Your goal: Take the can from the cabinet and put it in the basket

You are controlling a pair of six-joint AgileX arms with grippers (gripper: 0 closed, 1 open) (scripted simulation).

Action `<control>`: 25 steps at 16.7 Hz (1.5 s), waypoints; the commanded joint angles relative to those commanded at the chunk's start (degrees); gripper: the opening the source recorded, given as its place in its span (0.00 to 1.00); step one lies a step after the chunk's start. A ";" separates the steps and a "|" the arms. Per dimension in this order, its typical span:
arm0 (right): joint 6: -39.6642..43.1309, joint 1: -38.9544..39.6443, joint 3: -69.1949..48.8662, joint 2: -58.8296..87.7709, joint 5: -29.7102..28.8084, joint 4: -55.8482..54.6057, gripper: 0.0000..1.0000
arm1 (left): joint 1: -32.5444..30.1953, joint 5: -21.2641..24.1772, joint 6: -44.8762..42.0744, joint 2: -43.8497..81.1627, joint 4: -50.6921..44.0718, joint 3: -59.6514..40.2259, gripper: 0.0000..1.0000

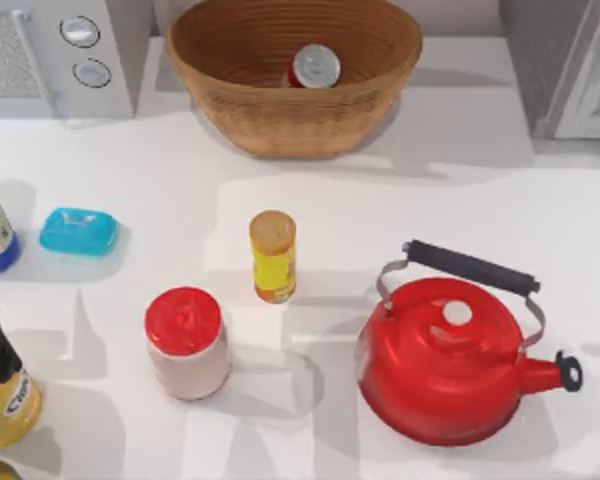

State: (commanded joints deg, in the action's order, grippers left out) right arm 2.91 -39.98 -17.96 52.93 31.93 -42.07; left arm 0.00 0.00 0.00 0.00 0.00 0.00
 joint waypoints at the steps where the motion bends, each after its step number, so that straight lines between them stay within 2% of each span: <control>1: -0.17 -3.48 -1.20 4.82 2.94 -3.64 1.00 | 0.00 0.00 0.00 0.00 0.00 0.00 1.00; 6: -2.13 -16.61 -4.74 25.49 16.69 -19.29 1.00 | 0.00 0.00 0.00 0.00 0.00 0.00 1.00; 11: -4.53 -18.86 -3.26 35.59 25.68 -26.94 1.00 | 0.00 0.00 0.00 0.00 0.00 0.00 1.00; 19: -4.26 -19.00 -5.08 34.98 25.41 -25.31 1.00 | 0.00 0.00 0.00 0.00 0.00 0.00 1.00; 22: -3.41 -19.46 -12.36 32.62 24.52 -18.21 1.00 | 0.00 0.00 0.00 0.00 0.00 0.00 1.00; 25: -2.64 -19.39 -24.99 29.30 23.81 -5.67 1.00 | 0.00 0.00 0.00 0.00 0.00 0.00 1.00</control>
State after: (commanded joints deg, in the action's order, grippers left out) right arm 0.27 -59.36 -42.95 82.23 55.73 -47.75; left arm 0.00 0.00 0.00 0.00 0.00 0.00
